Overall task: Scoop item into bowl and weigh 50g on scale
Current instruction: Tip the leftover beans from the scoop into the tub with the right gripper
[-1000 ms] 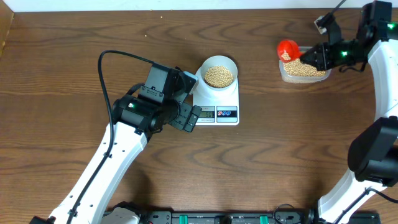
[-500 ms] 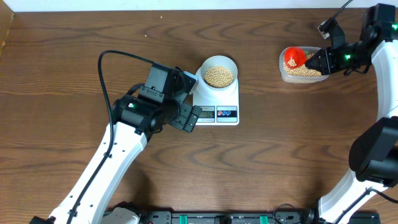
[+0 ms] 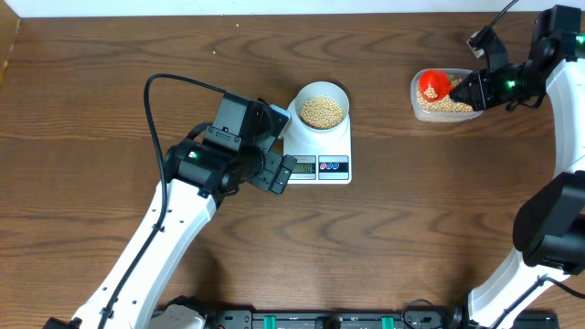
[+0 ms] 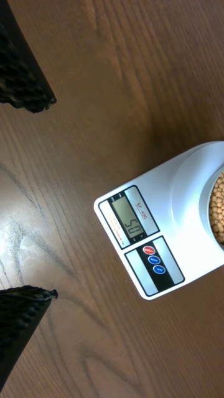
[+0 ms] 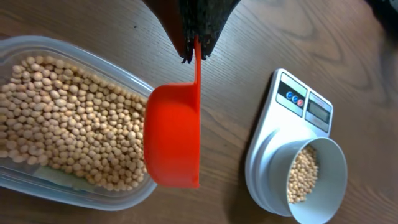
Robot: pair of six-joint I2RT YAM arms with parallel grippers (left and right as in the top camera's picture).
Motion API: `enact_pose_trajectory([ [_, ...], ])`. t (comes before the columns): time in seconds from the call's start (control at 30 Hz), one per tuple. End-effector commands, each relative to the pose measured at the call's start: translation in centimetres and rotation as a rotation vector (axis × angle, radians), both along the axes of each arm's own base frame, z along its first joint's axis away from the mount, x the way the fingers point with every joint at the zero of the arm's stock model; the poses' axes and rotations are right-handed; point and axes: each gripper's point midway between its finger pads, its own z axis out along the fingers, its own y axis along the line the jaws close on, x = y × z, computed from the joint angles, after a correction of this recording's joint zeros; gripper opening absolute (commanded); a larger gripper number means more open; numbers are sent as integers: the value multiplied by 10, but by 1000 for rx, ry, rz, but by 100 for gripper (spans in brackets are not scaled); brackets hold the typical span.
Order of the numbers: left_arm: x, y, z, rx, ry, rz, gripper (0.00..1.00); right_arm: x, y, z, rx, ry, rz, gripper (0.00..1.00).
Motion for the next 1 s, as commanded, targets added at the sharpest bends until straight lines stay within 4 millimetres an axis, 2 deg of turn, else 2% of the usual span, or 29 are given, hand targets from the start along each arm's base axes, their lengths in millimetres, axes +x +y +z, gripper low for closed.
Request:
enact_pose_trajectory([
  [0.0, 1, 3, -3, 12, 6, 6, 92, 2, -5, 14, -39, -47, 0, 1],
  [0.53, 1, 3, -3, 12, 6, 6, 92, 1, -29, 8, -112, -32, -46, 1],
  [0.7, 1, 3, -3, 13, 6, 6, 92, 5, -49, 3, -198, -34, -84, 1],
  [0.97, 0, 3, -3, 13, 6, 6, 92, 13, -70, 0, -321, -49, -127, 1],
])
